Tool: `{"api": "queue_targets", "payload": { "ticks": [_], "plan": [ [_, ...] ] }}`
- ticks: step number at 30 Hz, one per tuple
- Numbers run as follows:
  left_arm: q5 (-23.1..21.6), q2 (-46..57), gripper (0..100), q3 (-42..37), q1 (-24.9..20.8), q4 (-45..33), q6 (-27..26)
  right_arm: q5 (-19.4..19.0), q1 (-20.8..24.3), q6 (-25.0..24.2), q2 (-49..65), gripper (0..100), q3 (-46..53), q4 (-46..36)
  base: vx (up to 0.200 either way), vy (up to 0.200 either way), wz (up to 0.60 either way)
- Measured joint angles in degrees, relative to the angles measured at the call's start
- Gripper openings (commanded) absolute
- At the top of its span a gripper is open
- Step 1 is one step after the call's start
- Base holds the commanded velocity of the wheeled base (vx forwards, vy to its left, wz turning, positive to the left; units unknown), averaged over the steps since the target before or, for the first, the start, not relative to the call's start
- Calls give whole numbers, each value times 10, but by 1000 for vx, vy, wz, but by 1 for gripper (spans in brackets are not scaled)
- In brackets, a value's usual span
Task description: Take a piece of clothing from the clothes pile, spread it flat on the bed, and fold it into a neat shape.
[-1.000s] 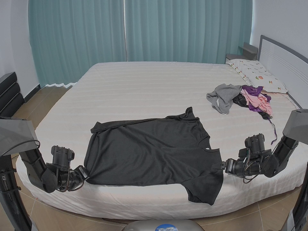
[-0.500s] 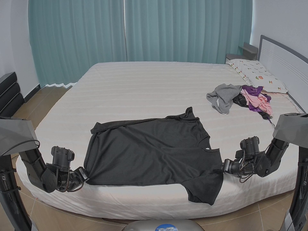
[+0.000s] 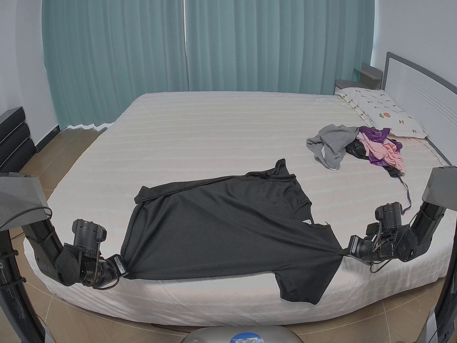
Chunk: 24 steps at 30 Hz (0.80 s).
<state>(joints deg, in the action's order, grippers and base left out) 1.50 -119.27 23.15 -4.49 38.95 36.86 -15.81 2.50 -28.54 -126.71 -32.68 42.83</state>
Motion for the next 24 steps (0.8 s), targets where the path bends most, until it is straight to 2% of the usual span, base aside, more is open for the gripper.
{"api": "queue_targets", "payload": {
  "ticks": [12,13,14,15,20,24],
  "plan": [
    [0,16,0,-3,3,-15,-5,-10,2,11,20,0,33,1,0,0,0],
    [0,16,0,-2,3,-15,-4,-10,7,12,20,100,36,1,0,0,0],
    [-1,16,0,-1,3,-15,-4,-12,12,13,20,100,40,1,0,0,0],
    [-2,16,100,-1,3,-15,-3,-16,17,13,20,100,42,1,0,0,0],
    [-6,16,100,2,2,-15,0,-41,30,7,22,100,50,4,0,0,0],
    [-38,17,100,7,7,-13,4,-56,28,-20,27,100,51,5,0,0,0]
  ]
}}
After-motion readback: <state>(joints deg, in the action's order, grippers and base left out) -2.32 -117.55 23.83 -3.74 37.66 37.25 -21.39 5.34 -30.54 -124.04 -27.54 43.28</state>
